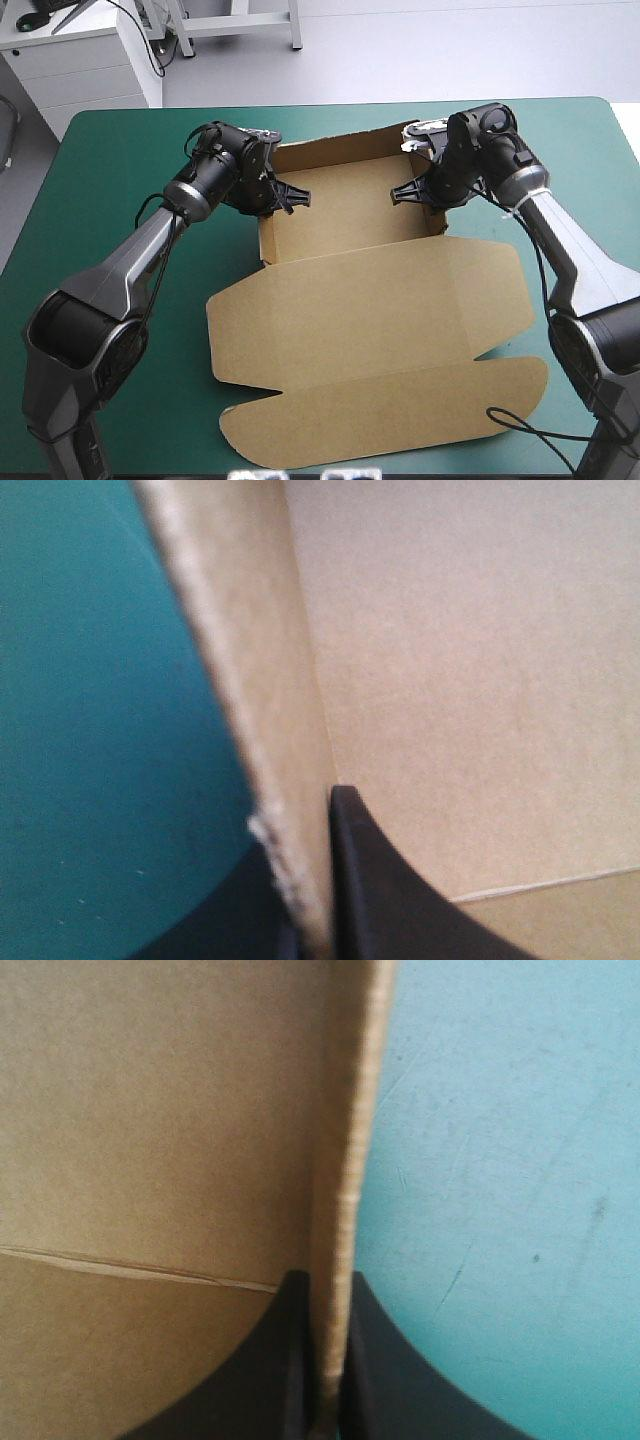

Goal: Fold the box

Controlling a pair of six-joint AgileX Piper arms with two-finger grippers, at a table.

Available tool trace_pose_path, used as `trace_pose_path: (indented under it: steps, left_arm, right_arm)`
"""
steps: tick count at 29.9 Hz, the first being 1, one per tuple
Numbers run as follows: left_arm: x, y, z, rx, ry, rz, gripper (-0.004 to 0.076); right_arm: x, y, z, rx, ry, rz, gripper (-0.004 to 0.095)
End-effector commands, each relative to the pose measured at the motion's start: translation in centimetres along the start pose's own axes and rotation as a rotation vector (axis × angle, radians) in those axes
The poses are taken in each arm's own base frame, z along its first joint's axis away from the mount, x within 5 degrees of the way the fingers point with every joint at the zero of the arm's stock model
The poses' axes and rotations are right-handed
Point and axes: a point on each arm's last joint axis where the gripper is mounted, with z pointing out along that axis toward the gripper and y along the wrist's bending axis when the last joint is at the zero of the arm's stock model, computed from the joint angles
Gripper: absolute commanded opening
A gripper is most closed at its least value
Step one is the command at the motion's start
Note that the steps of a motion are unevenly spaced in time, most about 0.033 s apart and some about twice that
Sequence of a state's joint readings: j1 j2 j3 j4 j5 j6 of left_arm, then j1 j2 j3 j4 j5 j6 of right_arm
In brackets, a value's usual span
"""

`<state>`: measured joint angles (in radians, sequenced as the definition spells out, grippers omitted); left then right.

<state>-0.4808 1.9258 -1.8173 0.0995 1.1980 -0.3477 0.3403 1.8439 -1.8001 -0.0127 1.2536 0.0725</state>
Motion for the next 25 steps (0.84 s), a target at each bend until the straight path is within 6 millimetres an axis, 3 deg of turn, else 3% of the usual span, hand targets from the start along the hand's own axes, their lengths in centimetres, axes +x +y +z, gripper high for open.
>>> trace_pose_path:
  steps: [1, 7, 18, 25]
  left_arm:
    - [0.5, 0.3, -2.0, -0.011, 0.032, 0.046, -0.0008]
    - [0.5, 0.0, -0.8, 0.003, 0.067, 0.037, -0.0008]
    - [0.4, -0.3, 2.3, -0.024, 0.131, 0.045, -0.0008]
    - [0.4, -0.2, 3.0, -0.03, 0.145, 0.062, -0.0007]
  right_arm:
    - [-0.2, -0.6, -2.8, -0.004, -0.08, 0.002, -0.0019]
    - [-0.4, -1.8, -1.3, -0.084, -0.044, 0.08, -0.0018]
    - [0.4, -2.6, 2.9, -0.033, 0.083, 0.066, -0.0018]
    - [0.4, -2.7, 3.8, -0.029, 0.104, 0.059, -0.0017]
